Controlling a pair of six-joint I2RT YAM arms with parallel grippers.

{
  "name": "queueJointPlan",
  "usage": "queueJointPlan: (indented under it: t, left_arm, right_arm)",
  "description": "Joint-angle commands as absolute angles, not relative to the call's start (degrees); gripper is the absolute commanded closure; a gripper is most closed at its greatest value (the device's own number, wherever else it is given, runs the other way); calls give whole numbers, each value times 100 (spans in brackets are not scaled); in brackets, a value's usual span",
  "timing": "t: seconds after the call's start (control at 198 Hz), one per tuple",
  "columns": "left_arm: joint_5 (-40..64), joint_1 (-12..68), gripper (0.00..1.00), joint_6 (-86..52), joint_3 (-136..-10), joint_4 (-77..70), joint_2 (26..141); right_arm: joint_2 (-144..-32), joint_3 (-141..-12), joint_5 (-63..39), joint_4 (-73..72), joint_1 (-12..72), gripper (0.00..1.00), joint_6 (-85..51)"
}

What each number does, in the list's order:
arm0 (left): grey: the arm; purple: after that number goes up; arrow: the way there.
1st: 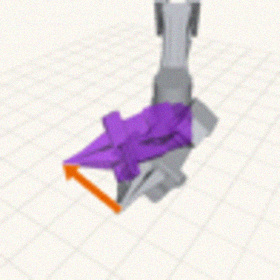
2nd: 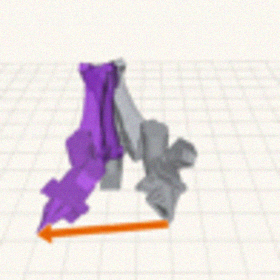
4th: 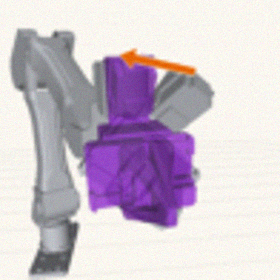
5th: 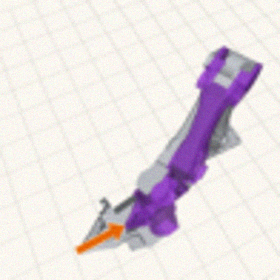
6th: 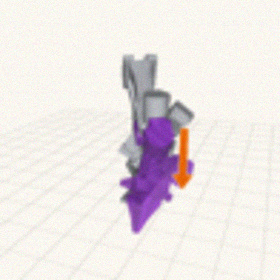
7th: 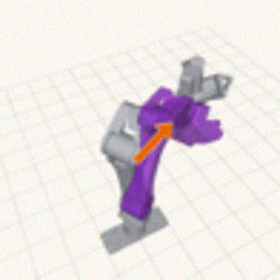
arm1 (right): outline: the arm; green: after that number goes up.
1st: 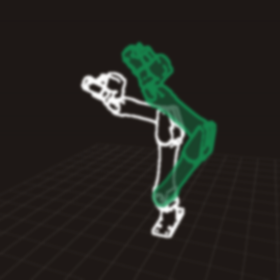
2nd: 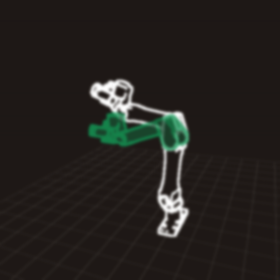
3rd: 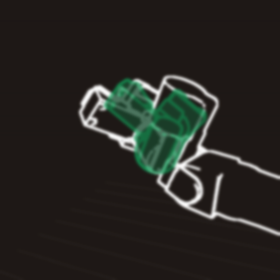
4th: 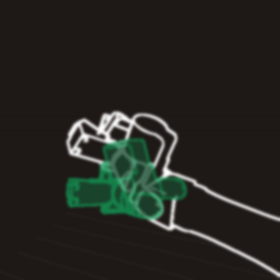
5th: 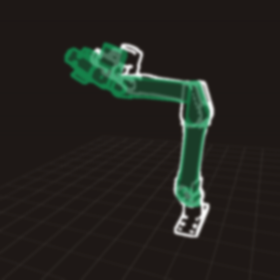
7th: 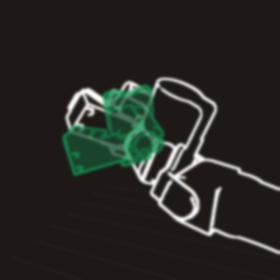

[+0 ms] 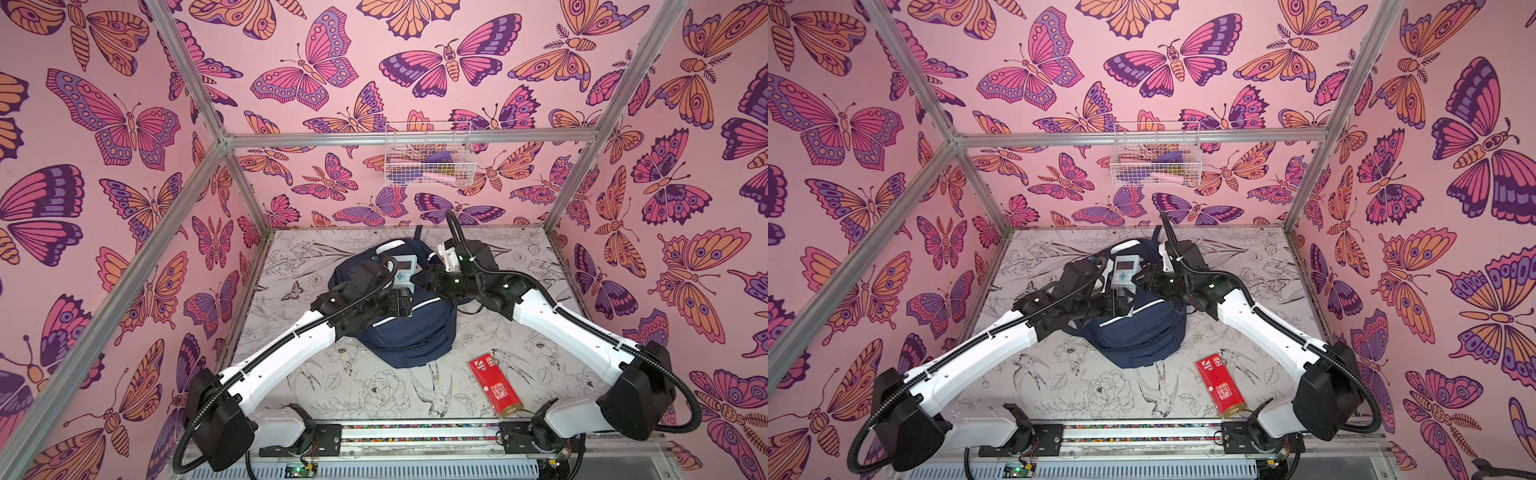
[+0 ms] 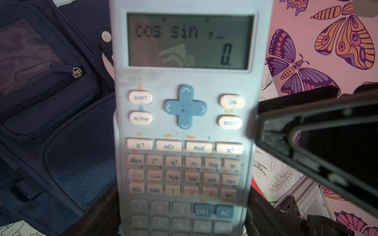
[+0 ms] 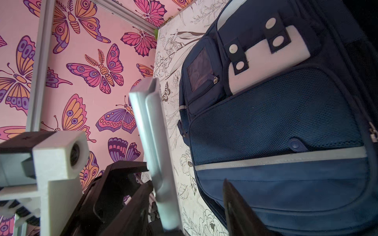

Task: Pack books, pencil case, and school supplies into a backpack
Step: Pass the calculator.

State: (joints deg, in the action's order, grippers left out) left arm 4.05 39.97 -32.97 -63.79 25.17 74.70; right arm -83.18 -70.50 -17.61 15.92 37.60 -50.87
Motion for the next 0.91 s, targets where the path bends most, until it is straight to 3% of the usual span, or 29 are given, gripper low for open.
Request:
queueJointPlan:
  t: [0.0, 0.141, 0.494, 0.59, 0.661, 0.746, 0.787, 0.903]
  left_arm:
    - [333, 4060, 82, -3375, -6337, 2202, 7419]
    - [416, 4078, 82, -3408, -6324, 2147, 7476]
    - [567, 4087, 79, -3481, -6268, 1978, 7521]
    - [602, 4087, 62, -3504, -6236, 1892, 7486]
    - [668, 4087, 36, -3513, -6190, 1799, 7451]
    - [911, 4078, 18, -3510, -6087, 1592, 7379]
    - [1061, 4079, 1, -3481, -6046, 1517, 7349]
    - [1449, 4062, 0, -3493, -5890, 1394, 7054]
  right_arm:
    - [-8432, -7268, -1659, 1682, 3834, 50, -4994]
    - [-8481, -7268, -1642, 1662, 3875, 66, -4992]
    - [-8469, -7234, -1721, 1552, 3876, 91, -4975]
    - [-8455, -7208, -1729, 1512, 3876, 97, -4958]
    - [-8438, -7222, -1731, 1491, 3872, 99, -4940]
    - [-8403, -7266, -1699, 1500, 3842, 100, -4864]
    - [-8381, -7298, -1682, 1534, 3802, 100, -4828]
    - [-8317, -7339, -1693, 1589, 3582, 100, -4782]
